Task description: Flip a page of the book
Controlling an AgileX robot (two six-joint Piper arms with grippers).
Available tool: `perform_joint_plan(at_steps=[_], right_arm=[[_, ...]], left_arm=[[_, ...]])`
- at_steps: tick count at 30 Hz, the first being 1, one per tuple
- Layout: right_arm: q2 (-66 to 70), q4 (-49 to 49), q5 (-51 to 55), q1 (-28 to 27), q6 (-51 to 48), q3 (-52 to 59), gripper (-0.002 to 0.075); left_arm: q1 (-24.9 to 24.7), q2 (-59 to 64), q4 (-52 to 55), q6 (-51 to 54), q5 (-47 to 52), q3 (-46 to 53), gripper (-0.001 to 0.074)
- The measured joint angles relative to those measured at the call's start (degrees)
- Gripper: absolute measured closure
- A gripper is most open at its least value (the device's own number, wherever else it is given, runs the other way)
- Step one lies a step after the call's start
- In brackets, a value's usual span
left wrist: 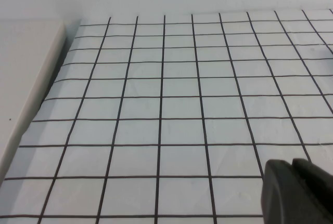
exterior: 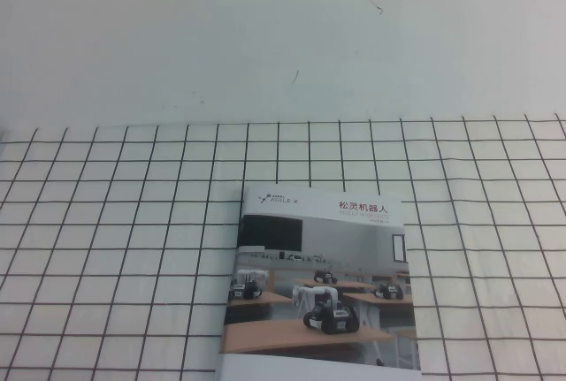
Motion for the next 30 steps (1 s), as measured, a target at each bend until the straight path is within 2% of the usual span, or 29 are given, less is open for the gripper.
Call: perform_joint_plan(at_steps=[25, 30], right_arm=[[0.0, -0.6, 0.1, 0.0, -0.8, 0.0, 0.0728], [0.0, -0.8, -3.2, 0.0, -1.1, 0.0, 0.0728]], left_arm=[[0.0, 0.0, 0.0, 0.0, 0.0, 0.0, 0.0737], [0.0, 0.0, 0.0, 0.0, 0.0, 0.0, 0.0737]])
